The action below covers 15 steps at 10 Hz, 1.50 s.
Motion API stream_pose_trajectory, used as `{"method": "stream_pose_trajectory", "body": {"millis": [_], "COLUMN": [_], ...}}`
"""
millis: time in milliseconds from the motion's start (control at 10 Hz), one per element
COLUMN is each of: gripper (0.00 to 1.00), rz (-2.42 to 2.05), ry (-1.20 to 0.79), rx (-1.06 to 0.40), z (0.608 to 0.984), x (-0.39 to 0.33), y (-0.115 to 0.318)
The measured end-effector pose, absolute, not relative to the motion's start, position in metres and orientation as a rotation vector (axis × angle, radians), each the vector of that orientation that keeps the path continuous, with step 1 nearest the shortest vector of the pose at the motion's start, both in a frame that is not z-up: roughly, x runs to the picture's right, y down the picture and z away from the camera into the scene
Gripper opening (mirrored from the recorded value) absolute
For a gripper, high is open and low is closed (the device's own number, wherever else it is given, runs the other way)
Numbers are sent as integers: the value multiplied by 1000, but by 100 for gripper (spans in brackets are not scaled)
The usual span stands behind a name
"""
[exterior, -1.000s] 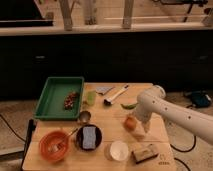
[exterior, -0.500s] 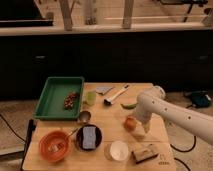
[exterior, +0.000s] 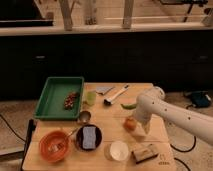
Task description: Place apple in plastic cup
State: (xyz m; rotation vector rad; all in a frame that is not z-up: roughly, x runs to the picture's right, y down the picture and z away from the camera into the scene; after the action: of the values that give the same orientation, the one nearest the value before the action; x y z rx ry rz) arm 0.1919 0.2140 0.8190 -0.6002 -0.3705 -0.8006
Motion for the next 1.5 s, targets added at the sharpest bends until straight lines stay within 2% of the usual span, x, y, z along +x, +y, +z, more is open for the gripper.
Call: {"method": "stream_pose_trajectory", "body": {"millis": [500,600,900,1000,1500], "gripper": [79,76,73,68,17], "rz": [-830,-835,-847,-850,-847], "ry": [-383,-384,-392,-394,-402], "rx": [-603,-602,-604,-604,-611], "z": [817,816,815,815,813], "x": [191,191,192,192,196], "y": [220,220,223,224,228]}}
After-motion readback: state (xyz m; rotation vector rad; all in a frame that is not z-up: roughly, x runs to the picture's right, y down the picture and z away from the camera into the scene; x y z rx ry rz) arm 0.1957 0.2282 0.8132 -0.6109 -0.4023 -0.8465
